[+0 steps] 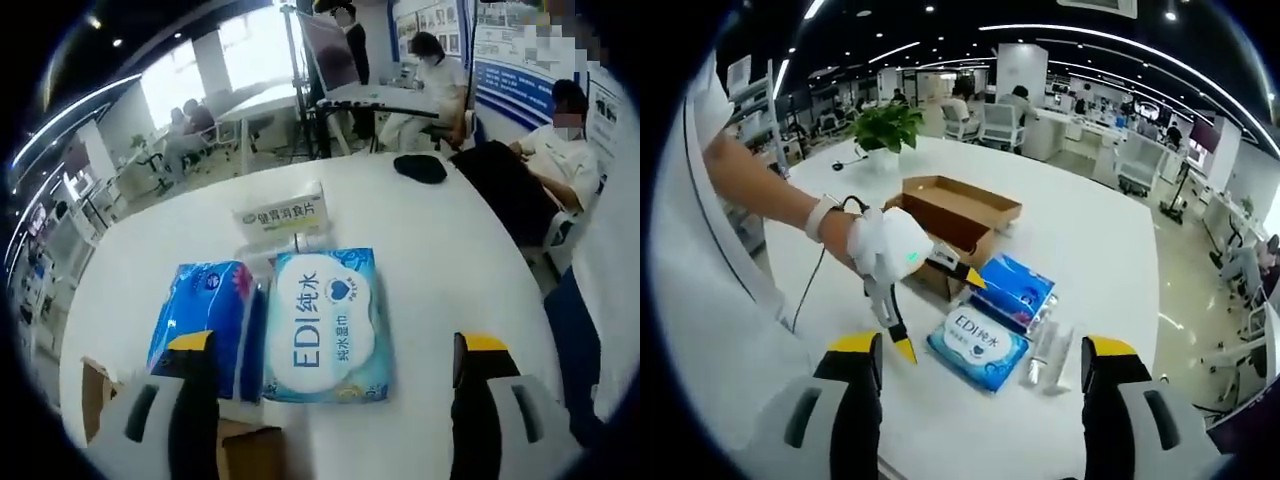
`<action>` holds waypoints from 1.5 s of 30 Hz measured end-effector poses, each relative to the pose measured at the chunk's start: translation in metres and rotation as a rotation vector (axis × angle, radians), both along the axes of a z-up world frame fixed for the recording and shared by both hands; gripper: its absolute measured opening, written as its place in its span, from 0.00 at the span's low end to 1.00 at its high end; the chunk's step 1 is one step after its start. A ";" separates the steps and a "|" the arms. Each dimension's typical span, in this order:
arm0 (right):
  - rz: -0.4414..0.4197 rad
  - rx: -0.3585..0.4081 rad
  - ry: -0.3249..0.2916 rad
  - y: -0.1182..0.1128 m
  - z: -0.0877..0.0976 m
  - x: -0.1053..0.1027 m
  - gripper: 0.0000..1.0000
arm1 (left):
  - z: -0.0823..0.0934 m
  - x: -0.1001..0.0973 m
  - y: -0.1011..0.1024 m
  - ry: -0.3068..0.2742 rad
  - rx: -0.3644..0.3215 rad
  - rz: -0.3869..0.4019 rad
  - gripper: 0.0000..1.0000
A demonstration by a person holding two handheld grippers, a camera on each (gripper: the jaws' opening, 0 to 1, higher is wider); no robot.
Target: Operate the shoe box by opening the lid, removing the specified soft item, and placing it in the target area until the item is outside and the box remains undamaged.
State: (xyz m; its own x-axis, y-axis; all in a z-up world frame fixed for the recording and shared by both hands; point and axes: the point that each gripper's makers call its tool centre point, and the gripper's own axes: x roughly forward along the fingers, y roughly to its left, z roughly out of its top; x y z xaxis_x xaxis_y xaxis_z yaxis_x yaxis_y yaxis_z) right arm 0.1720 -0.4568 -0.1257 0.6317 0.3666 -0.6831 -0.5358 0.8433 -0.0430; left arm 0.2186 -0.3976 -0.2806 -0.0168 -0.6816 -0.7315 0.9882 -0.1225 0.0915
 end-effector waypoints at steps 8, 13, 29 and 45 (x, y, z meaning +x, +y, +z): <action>-0.010 -0.008 0.024 0.009 -0.001 0.001 0.85 | 0.031 0.013 0.062 -0.015 0.016 0.159 0.99; -0.023 -0.007 0.043 0.014 -0.001 0.001 0.87 | 0.052 0.020 0.105 -0.001 -0.004 0.260 0.99; -0.008 -0.038 0.010 0.065 0.012 0.007 0.93 | 0.080 0.050 0.228 -0.059 0.016 0.385 0.94; -0.062 -0.073 -0.042 0.131 0.036 0.002 0.94 | 0.048 0.055 0.281 0.028 0.052 0.339 0.75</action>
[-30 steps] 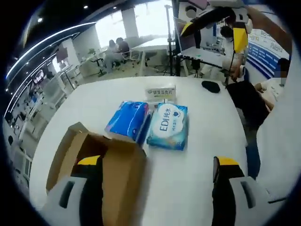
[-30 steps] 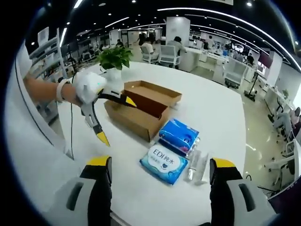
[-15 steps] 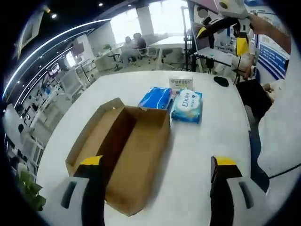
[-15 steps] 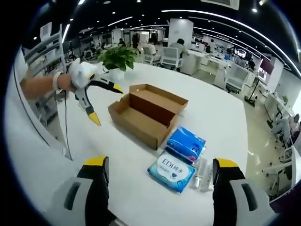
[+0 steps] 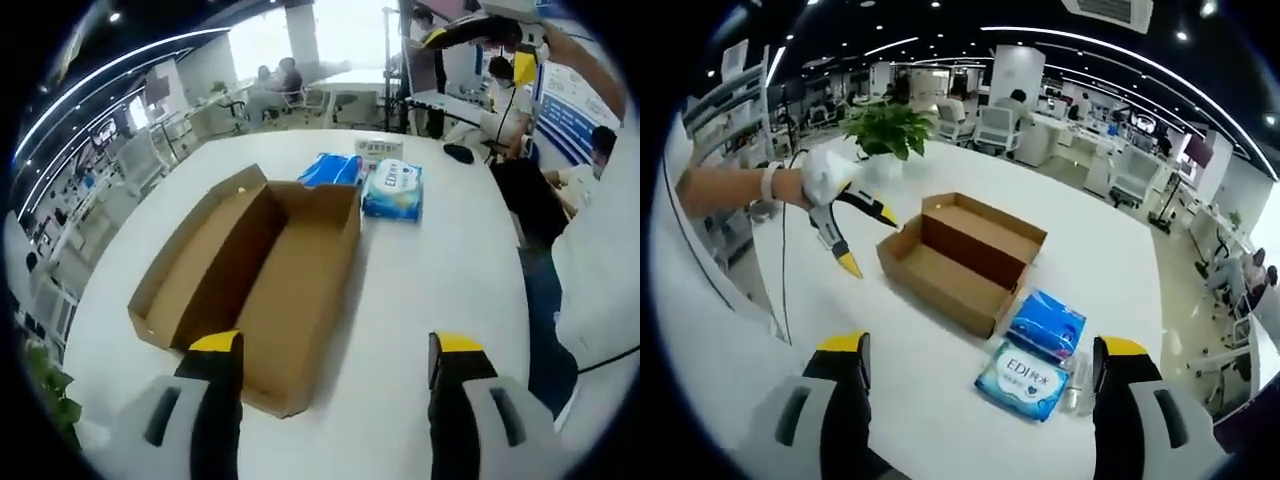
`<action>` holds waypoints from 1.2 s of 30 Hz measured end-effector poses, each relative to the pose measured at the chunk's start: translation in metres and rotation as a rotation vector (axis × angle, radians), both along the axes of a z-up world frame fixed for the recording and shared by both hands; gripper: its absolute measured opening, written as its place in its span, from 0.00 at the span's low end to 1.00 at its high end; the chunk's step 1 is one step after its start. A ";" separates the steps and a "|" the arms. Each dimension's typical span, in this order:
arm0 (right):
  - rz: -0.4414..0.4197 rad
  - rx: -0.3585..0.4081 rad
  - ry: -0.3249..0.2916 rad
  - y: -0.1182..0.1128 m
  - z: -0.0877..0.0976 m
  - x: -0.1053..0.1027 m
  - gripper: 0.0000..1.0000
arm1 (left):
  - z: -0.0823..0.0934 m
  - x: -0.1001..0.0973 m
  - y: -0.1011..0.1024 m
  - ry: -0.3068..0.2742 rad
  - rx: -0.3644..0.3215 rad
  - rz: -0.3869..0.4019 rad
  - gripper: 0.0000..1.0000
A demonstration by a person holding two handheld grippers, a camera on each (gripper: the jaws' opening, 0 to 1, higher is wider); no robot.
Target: Operate the shoe box by opening the lid, removing the specified soft item, and placing it in the target area until the item is outside and the box remains undamaged.
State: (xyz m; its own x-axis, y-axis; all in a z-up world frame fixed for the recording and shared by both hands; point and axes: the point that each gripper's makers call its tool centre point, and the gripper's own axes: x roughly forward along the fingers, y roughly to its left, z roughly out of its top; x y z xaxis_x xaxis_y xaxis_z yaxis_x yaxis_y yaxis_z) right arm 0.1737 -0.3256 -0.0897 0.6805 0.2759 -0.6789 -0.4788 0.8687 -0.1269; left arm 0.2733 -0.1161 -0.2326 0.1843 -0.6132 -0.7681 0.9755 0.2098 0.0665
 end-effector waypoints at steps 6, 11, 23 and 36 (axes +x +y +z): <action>-0.015 -0.014 -0.013 0.023 0.000 -0.003 0.94 | -0.007 0.003 -0.001 -0.011 0.019 -0.070 0.72; -0.035 0.008 0.001 0.037 0.001 -0.006 0.91 | -0.025 0.003 0.002 0.021 0.061 -0.095 0.65; -0.041 0.005 -0.023 0.035 0.007 0.011 0.91 | -0.063 0.015 -0.011 0.061 0.096 -0.136 0.55; -0.071 0.024 0.008 0.017 -0.005 0.022 0.89 | -0.091 0.025 -0.016 0.105 0.167 -0.149 0.34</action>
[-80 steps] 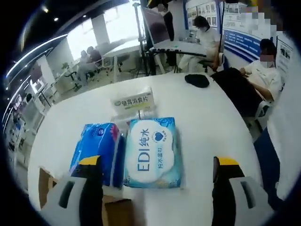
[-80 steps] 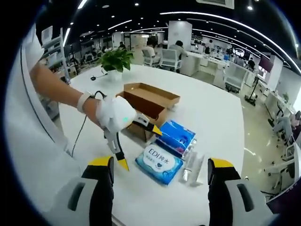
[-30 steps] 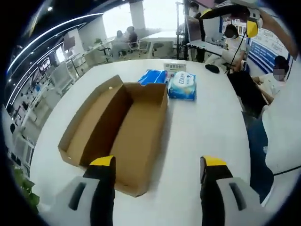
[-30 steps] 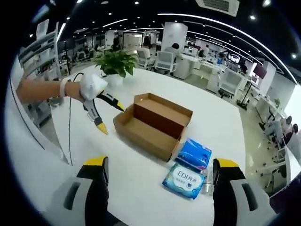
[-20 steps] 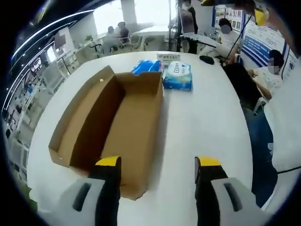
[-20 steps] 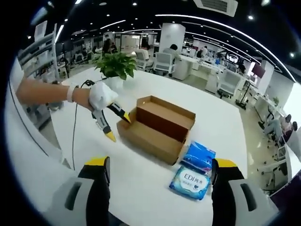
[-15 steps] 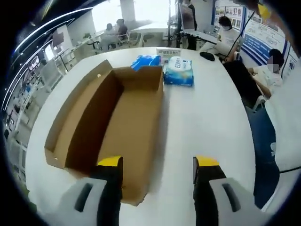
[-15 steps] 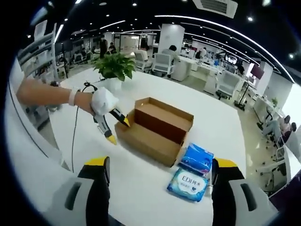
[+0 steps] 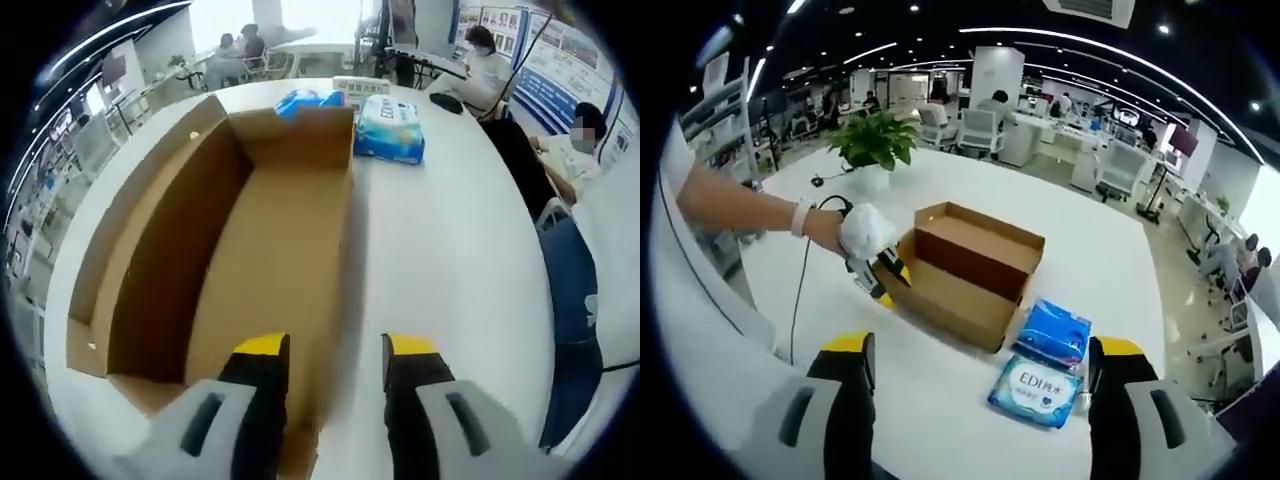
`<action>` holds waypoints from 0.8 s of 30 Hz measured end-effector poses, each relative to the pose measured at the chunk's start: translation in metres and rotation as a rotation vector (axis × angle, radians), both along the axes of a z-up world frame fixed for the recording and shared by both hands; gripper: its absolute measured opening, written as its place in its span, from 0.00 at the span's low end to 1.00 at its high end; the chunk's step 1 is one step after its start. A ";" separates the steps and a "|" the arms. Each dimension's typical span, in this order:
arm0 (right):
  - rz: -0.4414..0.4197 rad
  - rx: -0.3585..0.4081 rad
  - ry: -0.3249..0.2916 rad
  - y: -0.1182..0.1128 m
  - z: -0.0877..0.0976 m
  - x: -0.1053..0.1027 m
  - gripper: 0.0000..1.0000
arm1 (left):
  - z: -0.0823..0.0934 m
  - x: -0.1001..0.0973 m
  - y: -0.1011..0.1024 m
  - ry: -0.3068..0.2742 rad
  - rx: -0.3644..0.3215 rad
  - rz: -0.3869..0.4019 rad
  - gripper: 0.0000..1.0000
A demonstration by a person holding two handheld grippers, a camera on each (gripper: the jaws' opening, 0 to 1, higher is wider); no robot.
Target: Operate the shoe box by opening the lid, removing the specified soft item, and placing it in the target area until the item is outside and the box remains undamaged.
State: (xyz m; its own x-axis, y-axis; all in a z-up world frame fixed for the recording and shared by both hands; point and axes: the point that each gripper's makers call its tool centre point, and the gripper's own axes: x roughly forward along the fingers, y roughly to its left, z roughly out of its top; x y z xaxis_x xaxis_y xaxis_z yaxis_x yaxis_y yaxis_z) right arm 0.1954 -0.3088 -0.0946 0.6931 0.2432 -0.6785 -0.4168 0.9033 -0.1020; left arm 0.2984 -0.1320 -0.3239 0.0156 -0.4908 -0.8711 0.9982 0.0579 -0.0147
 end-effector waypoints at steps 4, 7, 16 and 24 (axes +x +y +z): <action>0.008 0.000 0.010 0.001 -0.002 -0.001 0.86 | -0.003 0.002 0.000 -0.024 0.010 -0.040 0.27; 0.009 0.003 0.017 0.002 -0.003 0.000 0.86 | -0.005 0.002 -0.001 -0.015 0.008 -0.032 0.25; 0.015 -0.003 0.012 0.002 0.002 0.002 0.84 | -0.010 0.003 -0.003 -0.083 0.046 -0.096 0.16; 0.009 -0.006 0.025 0.001 0.000 -0.003 0.82 | -0.011 0.001 -0.009 -0.103 0.044 -0.114 0.07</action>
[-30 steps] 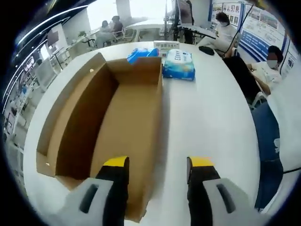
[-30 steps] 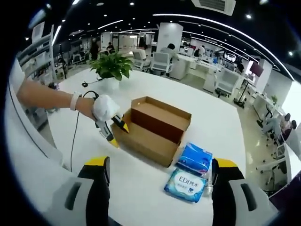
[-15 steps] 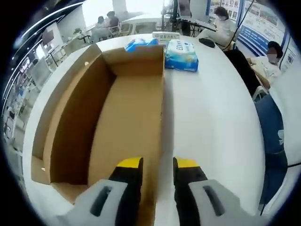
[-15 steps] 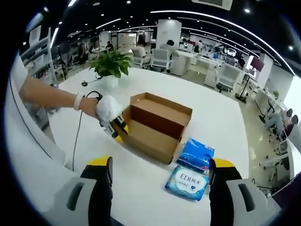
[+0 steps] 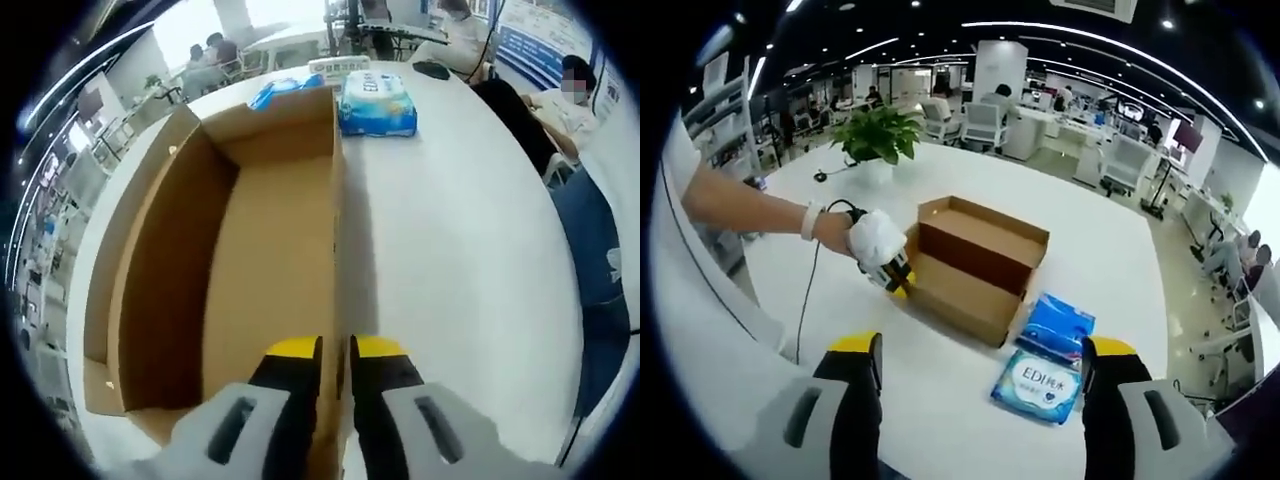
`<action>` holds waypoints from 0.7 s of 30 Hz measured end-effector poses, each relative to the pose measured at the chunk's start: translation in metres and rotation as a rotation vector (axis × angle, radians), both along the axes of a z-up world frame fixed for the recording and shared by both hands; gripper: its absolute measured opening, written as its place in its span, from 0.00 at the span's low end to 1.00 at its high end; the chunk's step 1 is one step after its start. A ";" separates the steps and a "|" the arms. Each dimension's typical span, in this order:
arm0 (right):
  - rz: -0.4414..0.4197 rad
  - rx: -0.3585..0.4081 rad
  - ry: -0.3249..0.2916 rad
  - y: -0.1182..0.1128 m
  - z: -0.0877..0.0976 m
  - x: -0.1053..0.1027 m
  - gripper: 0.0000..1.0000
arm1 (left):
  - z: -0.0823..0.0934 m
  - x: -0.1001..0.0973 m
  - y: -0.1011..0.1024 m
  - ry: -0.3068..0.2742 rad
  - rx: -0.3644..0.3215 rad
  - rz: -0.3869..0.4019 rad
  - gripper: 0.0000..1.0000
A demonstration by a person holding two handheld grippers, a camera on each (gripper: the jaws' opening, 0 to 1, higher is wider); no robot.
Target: Operate the shoe box by opening the lid, removing the specified soft item, and placing it in the target area until the item is outside and the box remains undamaged.
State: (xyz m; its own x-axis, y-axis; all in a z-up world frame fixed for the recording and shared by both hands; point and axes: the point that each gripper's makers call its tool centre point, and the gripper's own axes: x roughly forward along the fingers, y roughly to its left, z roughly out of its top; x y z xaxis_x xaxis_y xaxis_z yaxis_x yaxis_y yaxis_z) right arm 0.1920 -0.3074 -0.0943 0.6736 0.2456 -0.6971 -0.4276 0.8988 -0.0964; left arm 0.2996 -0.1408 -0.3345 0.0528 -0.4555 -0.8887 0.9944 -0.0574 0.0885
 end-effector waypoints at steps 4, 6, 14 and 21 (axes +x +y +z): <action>0.005 -0.001 0.000 0.001 0.004 0.002 0.82 | -0.002 -0.002 0.000 -0.006 0.003 -0.028 0.02; 0.007 -0.006 -0.002 0.001 0.005 0.005 0.82 | -0.002 -0.002 0.000 -0.010 0.004 -0.035 0.02; 0.024 -0.003 -0.011 0.003 0.012 0.015 0.80 | -0.004 -0.007 -0.001 -0.025 0.007 -0.069 0.02; 0.066 -0.036 -0.021 0.008 0.017 0.026 0.80 | -0.003 -0.008 -0.001 -0.019 -0.003 -0.058 0.01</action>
State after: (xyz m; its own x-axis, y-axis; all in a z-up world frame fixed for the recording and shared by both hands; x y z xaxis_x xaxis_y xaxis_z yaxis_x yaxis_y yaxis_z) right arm 0.2178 -0.2992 -0.0774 0.6713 0.2649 -0.6922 -0.4831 0.8647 -0.1376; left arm 0.2919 -0.1417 -0.3375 0.0430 -0.4606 -0.8866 0.9876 -0.1144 0.1074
